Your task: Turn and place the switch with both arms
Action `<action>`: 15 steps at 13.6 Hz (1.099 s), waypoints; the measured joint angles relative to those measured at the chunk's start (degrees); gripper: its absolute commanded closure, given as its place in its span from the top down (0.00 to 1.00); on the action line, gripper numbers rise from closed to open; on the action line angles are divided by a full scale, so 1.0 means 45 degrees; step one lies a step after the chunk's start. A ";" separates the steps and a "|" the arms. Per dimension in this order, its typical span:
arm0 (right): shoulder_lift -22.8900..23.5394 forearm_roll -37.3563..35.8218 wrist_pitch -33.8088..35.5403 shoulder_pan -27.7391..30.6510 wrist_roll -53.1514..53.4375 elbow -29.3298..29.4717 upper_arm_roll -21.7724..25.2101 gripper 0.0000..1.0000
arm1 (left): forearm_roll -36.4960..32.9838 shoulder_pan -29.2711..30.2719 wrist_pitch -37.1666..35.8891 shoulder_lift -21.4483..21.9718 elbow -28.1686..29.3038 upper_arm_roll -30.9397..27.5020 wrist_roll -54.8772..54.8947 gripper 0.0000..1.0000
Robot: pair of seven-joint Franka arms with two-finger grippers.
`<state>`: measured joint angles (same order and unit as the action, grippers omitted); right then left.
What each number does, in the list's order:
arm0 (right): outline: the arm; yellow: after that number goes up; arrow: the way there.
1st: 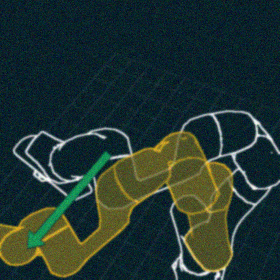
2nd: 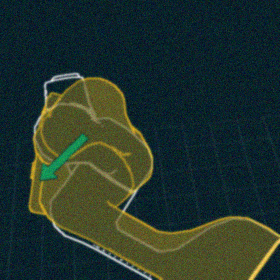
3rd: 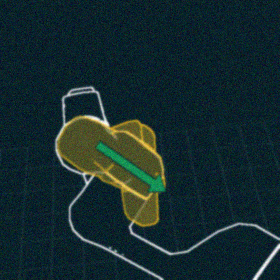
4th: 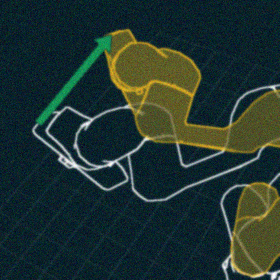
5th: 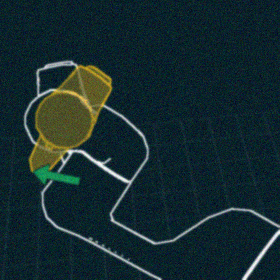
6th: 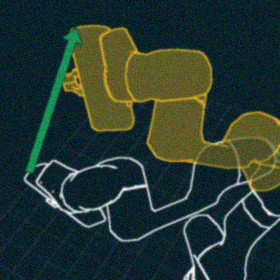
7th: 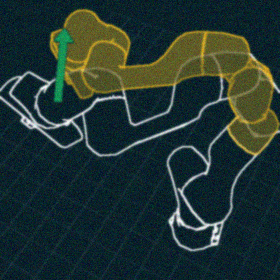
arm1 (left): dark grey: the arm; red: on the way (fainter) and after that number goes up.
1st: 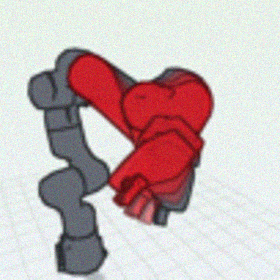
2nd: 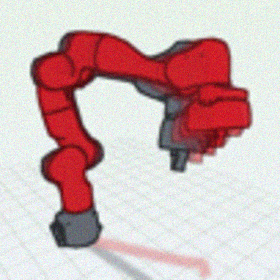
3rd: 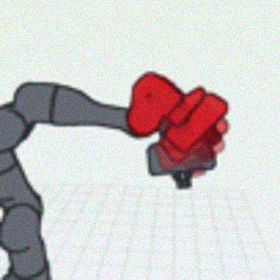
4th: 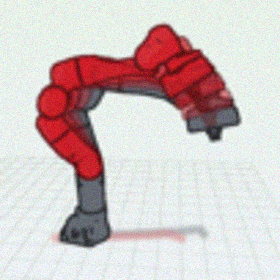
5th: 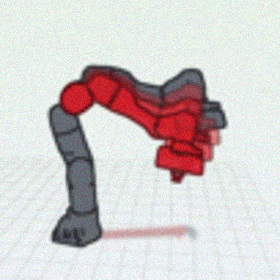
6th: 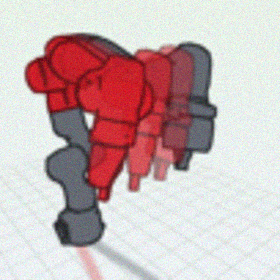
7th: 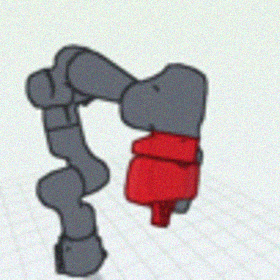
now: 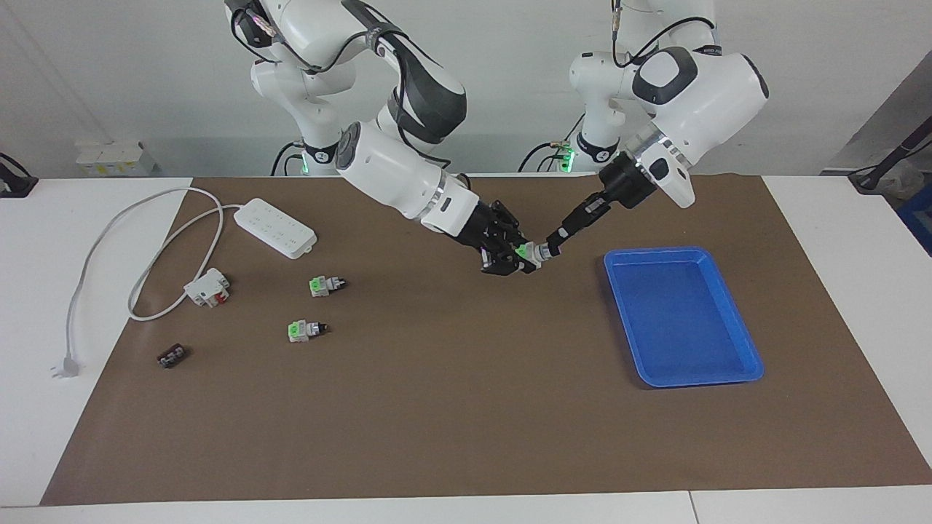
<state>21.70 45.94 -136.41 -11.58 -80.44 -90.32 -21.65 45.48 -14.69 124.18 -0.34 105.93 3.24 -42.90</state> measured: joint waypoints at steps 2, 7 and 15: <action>0.0000 0.0000 0.0000 0.0008 0.0000 0.0000 0.0003 0.00 | -0.0128 -0.0059 0.0118 0.0008 -0.0001 0.0005 -0.0706 0.00; -0.0030 0.0000 0.0000 0.0015 0.0000 -0.0003 0.0050 0.00 | -0.0368 -0.0219 0.0392 0.0024 -0.0002 0.0001 -0.0976 0.00; -0.0040 -0.0001 0.0054 -0.0051 -0.0006 -0.0065 -0.0009 1.00 | -0.0542 -0.0332 0.0507 0.0035 -0.0077 0.0006 -0.0977 0.00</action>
<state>21.52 45.94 -136.17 -11.81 -80.47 -90.61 -21.69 43.04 -16.19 126.46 -0.18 105.59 3.27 -47.30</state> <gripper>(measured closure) 0.300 0.899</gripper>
